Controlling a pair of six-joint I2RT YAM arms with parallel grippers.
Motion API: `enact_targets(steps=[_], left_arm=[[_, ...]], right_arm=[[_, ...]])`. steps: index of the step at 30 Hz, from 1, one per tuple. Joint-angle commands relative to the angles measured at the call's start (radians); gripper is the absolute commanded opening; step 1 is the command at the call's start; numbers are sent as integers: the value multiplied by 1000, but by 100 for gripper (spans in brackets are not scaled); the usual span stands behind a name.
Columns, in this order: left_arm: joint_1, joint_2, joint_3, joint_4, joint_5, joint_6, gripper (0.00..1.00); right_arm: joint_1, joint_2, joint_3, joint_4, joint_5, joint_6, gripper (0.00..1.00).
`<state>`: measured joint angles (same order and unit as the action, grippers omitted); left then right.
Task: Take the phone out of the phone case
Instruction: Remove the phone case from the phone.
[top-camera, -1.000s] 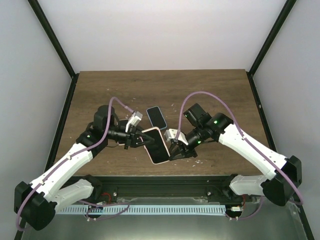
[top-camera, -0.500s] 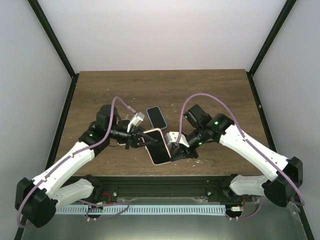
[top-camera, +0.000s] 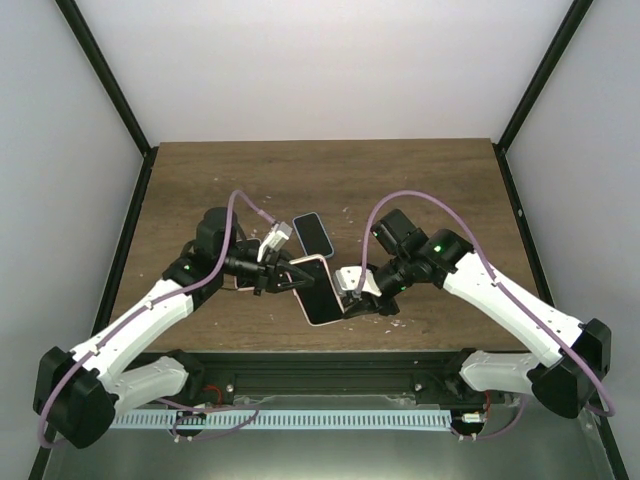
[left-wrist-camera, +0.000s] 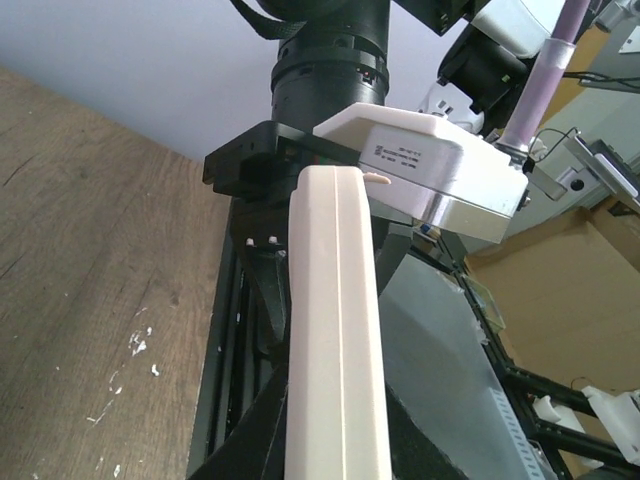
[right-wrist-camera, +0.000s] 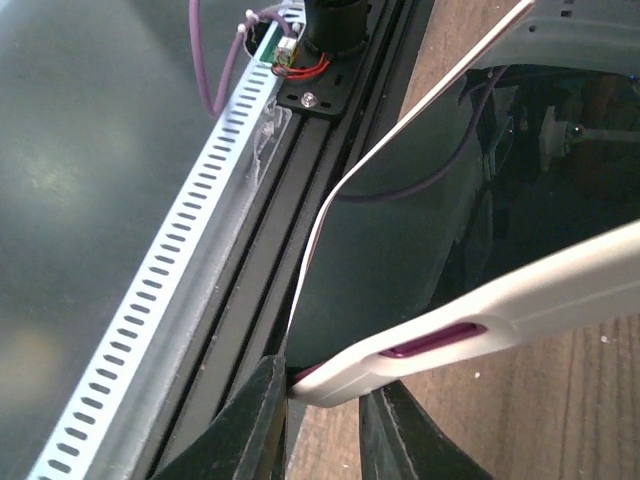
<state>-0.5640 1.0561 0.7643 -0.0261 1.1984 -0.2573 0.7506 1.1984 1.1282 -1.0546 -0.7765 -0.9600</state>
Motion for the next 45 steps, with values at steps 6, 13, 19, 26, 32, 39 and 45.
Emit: enact_targets(steps=[6,13,19,26,32,39,45], left_arm=[[-18,17,18,-6,114,-53,0],[-28,20,18,-6,121,-54,0],[-39,22,21,-21,119,-43,0],[-48,19,22,-30,115,-36,0],[-59,21,24,-45,115,-23,0],[-62,21,26,-57,101,-13,0],[-68,31,32,-83,79,7,0]], right_arm=[[13,-7,54,80,141,-238,20],[15,5,62,101,195,-261,20],[15,21,74,169,199,-190,18],[-6,54,36,341,203,11,12],[-86,73,26,480,62,211,41],[-186,80,36,576,-150,436,54],[-187,97,45,625,-244,599,54]])
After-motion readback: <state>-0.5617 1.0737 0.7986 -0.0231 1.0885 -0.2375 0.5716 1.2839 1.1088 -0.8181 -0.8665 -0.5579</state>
